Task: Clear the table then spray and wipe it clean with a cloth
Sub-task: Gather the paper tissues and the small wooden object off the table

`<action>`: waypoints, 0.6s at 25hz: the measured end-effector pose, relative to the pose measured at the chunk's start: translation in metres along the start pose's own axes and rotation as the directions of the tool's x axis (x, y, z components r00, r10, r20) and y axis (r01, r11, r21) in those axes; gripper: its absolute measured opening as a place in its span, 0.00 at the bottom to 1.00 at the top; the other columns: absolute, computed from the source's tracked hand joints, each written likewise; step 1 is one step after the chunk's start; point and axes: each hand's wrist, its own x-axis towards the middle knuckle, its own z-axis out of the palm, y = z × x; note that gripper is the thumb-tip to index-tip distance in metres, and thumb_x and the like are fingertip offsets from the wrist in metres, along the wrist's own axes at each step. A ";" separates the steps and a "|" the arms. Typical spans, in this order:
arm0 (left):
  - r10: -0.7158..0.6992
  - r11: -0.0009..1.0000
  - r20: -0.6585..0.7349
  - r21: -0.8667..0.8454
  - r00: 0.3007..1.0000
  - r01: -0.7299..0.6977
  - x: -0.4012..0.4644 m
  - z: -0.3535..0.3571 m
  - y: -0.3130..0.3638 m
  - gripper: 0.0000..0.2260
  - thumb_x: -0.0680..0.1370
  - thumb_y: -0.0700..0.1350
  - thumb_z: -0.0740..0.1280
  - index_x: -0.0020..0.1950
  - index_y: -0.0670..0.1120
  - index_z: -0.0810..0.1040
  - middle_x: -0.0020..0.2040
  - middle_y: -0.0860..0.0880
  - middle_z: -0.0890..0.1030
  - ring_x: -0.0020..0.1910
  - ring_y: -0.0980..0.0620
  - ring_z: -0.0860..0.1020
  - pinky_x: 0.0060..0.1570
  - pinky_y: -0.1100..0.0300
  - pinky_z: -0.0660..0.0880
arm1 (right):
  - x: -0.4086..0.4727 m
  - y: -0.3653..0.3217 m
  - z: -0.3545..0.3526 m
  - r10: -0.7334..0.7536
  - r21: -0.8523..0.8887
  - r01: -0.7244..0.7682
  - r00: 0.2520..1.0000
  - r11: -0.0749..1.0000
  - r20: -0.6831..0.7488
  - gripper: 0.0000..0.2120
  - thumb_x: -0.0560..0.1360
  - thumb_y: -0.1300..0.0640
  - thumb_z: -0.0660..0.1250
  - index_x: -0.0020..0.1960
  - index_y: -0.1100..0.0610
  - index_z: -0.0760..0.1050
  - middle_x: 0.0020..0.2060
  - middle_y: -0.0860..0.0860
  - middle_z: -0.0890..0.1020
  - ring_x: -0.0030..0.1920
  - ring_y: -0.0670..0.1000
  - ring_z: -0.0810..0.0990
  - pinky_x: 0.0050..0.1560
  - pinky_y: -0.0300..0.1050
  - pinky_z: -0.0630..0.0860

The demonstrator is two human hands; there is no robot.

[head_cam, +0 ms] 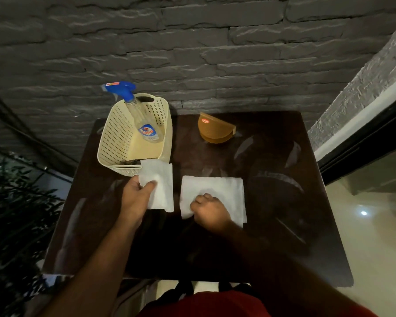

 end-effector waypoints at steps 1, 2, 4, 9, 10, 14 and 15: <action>-0.008 1.000 0.013 0.005 1.000 0.008 -0.002 -0.005 -0.001 0.11 0.76 0.41 0.68 0.58 0.45 0.76 0.50 0.49 0.81 0.47 0.52 0.80 0.42 0.60 0.75 | -0.001 -0.009 0.008 -0.024 0.006 0.024 0.998 1.000 0.064 0.13 0.76 0.56 0.63 0.58 0.58 0.77 0.57 0.58 0.79 0.59 0.60 0.75 0.59 0.54 0.74; -0.006 1.000 0.022 0.015 1.000 0.006 -0.004 -0.010 -0.002 0.10 0.77 0.41 0.68 0.58 0.45 0.76 0.49 0.50 0.81 0.47 0.53 0.80 0.41 0.61 0.75 | -0.002 -0.016 0.016 -0.032 0.015 0.030 0.993 0.999 0.117 0.13 0.78 0.55 0.62 0.61 0.57 0.76 0.60 0.57 0.78 0.62 0.59 0.73 0.63 0.54 0.72; -0.007 1.000 0.035 0.028 0.999 0.006 -0.006 -0.019 -0.006 0.09 0.76 0.41 0.69 0.56 0.45 0.76 0.49 0.49 0.82 0.46 0.53 0.80 0.42 0.61 0.76 | -0.006 -0.019 0.027 -0.004 0.046 -0.004 0.985 0.999 0.170 0.14 0.79 0.53 0.61 0.63 0.56 0.75 0.63 0.56 0.76 0.65 0.58 0.71 0.65 0.54 0.71; -0.057 0.996 0.132 -0.054 0.990 0.065 -0.007 -0.017 -0.014 0.09 0.76 0.40 0.69 0.56 0.46 0.77 0.51 0.46 0.83 0.49 0.47 0.82 0.47 0.54 0.79 | -0.002 -0.031 0.018 0.305 0.397 -0.287 0.952 0.872 0.017 0.17 0.77 0.44 0.61 0.55 0.55 0.79 0.53 0.52 0.81 0.54 0.53 0.78 0.56 0.49 0.75; -0.048 0.996 0.172 -0.066 0.984 0.060 -0.008 -0.011 -0.013 0.10 0.76 0.39 0.69 0.56 0.46 0.77 0.51 0.46 0.83 0.50 0.46 0.82 0.48 0.54 0.79 | 0.003 -0.036 0.004 0.447 0.608 -0.374 0.894 0.700 0.036 0.17 0.77 0.42 0.62 0.51 0.55 0.80 0.47 0.51 0.82 0.49 0.51 0.80 0.52 0.48 0.77; 0.104 0.974 0.248 0.171 0.963 -0.149 -0.010 0.018 -0.003 0.11 0.75 0.46 0.71 0.56 0.46 0.79 0.48 0.48 0.84 0.44 0.54 0.82 0.43 0.61 0.79 | 0.017 -0.038 -0.053 0.666 0.879 -0.429 0.720 0.209 0.194 0.15 0.75 0.41 0.65 0.48 0.52 0.77 0.42 0.47 0.82 0.45 0.48 0.81 0.46 0.42 0.78; 0.165 0.915 0.251 0.322 0.954 -0.243 -0.008 0.024 -0.002 0.13 0.73 0.51 0.70 0.55 0.47 0.79 0.45 0.49 0.83 0.42 0.53 0.81 0.43 0.57 0.79 | 0.015 -0.036 -0.062 0.755 0.846 -0.433 0.653 0.312 0.056 0.13 0.74 0.42 0.67 0.48 0.51 0.76 0.40 0.45 0.80 0.43 0.46 0.80 0.45 0.40 0.76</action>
